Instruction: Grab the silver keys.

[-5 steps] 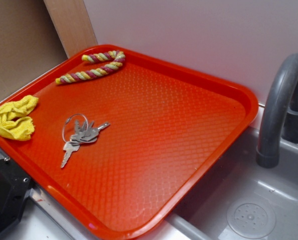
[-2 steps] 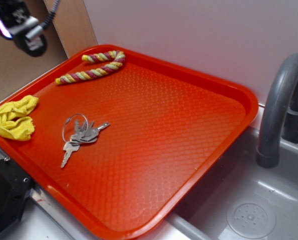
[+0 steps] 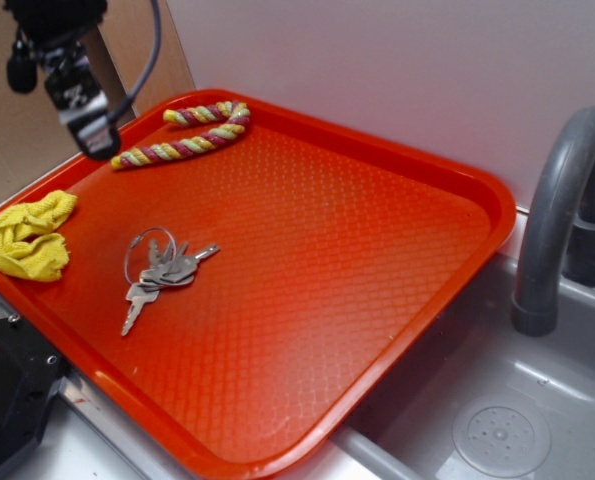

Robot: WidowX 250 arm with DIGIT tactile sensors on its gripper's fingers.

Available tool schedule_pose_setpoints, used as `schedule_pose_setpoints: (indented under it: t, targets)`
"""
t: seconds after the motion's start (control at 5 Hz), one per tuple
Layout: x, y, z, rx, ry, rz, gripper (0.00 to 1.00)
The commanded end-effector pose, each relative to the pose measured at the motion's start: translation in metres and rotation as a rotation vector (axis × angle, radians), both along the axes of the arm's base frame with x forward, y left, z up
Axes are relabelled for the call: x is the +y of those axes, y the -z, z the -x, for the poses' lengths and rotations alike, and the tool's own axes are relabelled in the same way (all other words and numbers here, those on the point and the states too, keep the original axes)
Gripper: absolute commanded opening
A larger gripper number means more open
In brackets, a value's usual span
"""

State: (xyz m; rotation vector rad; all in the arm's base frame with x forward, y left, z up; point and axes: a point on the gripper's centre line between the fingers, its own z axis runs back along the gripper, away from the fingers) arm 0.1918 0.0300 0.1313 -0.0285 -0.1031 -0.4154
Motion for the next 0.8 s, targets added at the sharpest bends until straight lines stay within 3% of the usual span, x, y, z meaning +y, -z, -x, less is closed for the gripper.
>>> schedule_pose_setpoints:
  t: [0.0,0.4,0.6]
  targets:
    - [-0.011,0.042,0.004,0.040,0.017,0.001,1.00]
    - [-0.019,0.079,0.004,0.034,0.030,-0.043,1.00]
    - [-0.019,0.093,-0.005,0.002,0.056,-0.039,1.00]
